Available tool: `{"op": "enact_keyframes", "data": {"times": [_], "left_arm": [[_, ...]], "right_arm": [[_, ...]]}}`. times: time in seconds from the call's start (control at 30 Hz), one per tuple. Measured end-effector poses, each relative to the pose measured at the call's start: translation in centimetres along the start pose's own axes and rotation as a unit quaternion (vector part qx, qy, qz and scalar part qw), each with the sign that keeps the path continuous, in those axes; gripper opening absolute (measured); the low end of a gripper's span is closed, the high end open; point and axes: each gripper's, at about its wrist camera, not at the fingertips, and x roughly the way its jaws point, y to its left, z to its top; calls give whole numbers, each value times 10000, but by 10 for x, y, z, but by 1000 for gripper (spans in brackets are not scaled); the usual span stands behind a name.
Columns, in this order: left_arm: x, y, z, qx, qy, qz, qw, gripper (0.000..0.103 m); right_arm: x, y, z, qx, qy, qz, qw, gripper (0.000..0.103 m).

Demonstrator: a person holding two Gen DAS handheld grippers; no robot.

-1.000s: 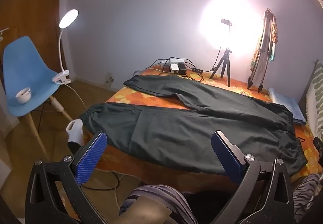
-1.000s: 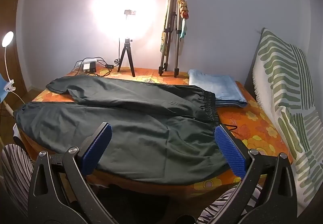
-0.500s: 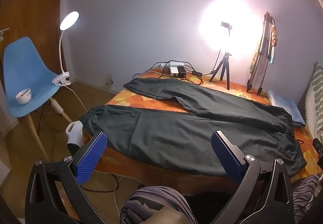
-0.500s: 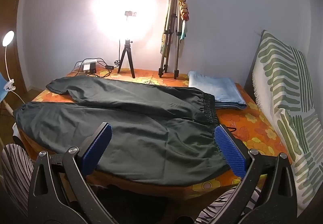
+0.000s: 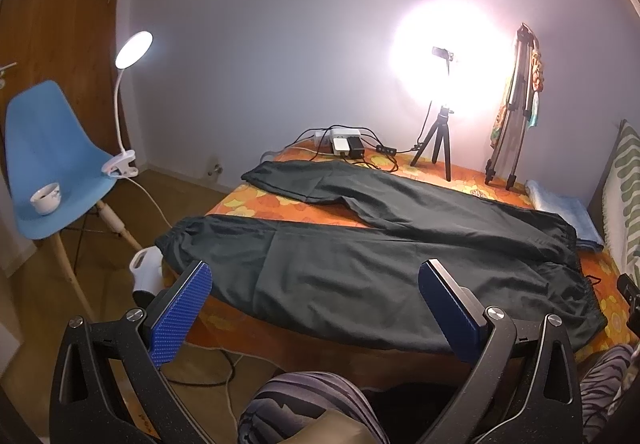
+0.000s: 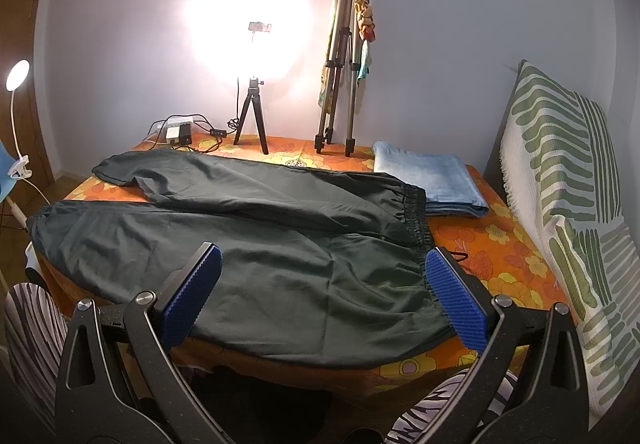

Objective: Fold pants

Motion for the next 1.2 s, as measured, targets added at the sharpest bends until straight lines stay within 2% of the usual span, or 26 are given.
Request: {"op": "enact_keyframes", "data": {"times": [0.67, 1.2], "left_arm": [[-3, -5, 2, 34, -40, 40, 10000, 103], [10, -12, 24, 102, -44, 50, 9999, 103]], "right_arm": [[-1, -2, 1, -27, 25, 21, 10000, 103], [18, -6, 27, -86, 201, 70, 9997, 103]]}}
